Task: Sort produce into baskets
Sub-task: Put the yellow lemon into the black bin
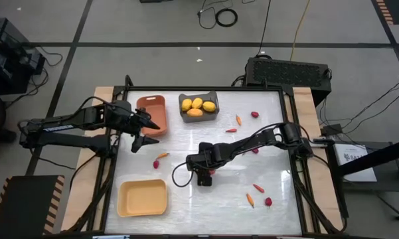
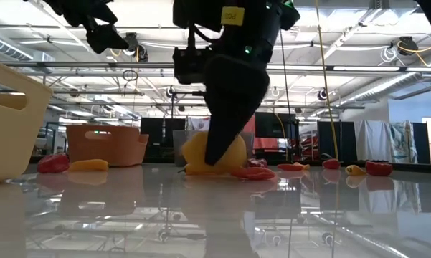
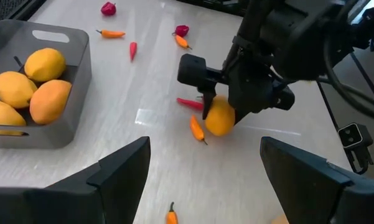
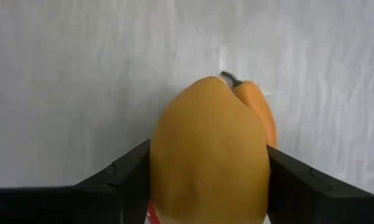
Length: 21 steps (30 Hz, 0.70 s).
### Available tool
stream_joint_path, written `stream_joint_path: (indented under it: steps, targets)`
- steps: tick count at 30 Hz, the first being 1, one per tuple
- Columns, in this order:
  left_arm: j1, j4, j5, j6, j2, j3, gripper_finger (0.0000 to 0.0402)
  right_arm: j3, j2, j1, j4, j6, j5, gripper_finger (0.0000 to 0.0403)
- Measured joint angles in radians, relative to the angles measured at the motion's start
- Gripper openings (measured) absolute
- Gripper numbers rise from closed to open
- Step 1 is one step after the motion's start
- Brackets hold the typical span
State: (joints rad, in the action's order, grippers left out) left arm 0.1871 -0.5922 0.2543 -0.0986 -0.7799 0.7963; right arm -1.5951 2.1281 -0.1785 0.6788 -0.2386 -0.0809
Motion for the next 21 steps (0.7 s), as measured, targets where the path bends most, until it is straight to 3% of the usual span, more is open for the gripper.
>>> stream_joint_path:
  steps: [9,16,21]
  targets:
    - [0.000,0.000,0.000,0.009,0.000,0.000,0.0311,0.000,-0.130,0.108,-0.021,-0.011,0.111,0.0243]
    - [0.000,0.000,-0.034,0.000,0.000,0.000,0.0311,-0.001,-0.208,0.299,-0.073,0.083,0.098,0.0244]
    - [0.000,0.000,-0.124,-0.069,0.000,0.000,0.0311,-0.001,-0.210,0.446,-0.106,0.103,0.098,0.0244]
